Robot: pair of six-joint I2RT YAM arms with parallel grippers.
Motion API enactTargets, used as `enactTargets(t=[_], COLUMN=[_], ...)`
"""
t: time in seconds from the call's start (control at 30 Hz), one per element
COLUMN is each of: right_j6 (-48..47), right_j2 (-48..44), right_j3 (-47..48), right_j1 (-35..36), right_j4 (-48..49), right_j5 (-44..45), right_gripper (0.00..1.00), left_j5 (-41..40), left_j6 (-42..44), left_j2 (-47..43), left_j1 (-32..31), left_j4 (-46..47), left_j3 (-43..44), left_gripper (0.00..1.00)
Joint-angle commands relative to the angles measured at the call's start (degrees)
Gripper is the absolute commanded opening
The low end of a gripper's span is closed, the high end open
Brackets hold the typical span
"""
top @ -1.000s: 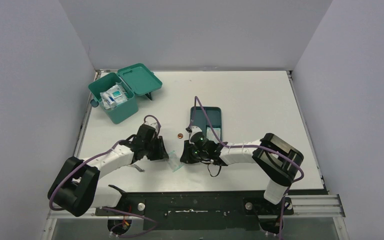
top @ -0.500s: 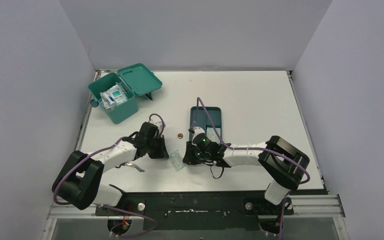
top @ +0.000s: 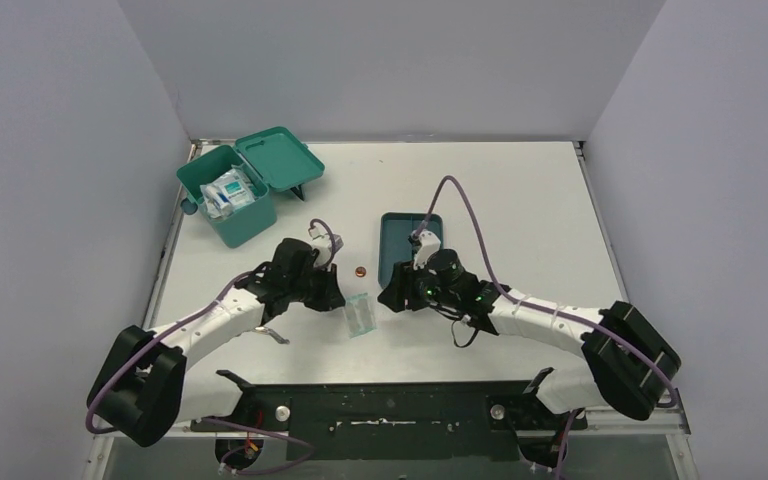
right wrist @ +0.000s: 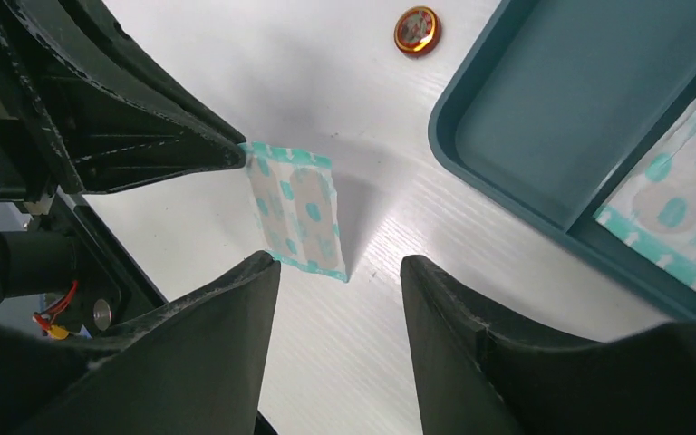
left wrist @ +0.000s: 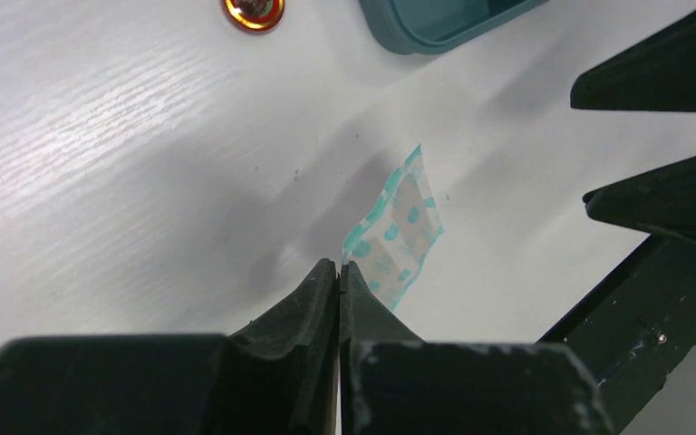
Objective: Organize the medicine kit
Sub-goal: Pick up the medical item at the center of the board.
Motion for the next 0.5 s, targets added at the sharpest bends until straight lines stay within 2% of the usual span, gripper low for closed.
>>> enactTargets(t=[0.0, 0.23, 0.37, 0.47], right_j6=[-6.97, -11.56, -14.45, -16.78], right_j2=[-4.67, -2.39, 0.43, 4.29], right_j3=[-0.81, 0.21, 0.92, 3.04], right_j1=[-2.48, -5.88, -6.60, -8.27], right_j4=[5.96, 11.50, 14.59, 15.17], right_j5=[-7.70, -20.32, -21.81, -25.48], right_gripper=[0.54, 0.65, 0.81, 0.85], left_j5=[4.60, 7.03, 7.98, 8.62], left_j6=[6.74, 8.14, 7.91, 8.41], left_j2=[-3.14, -4.00, -4.72, -4.86], left_j1=[-0.75, -1.68, -1.81, -1.85], left_j4=[5.13, 8.52, 11.80, 12.35], left_j3=[2.17, 1.02, -0.27, -0.72], left_gripper=[0.00, 0.00, 0.00, 0.00])
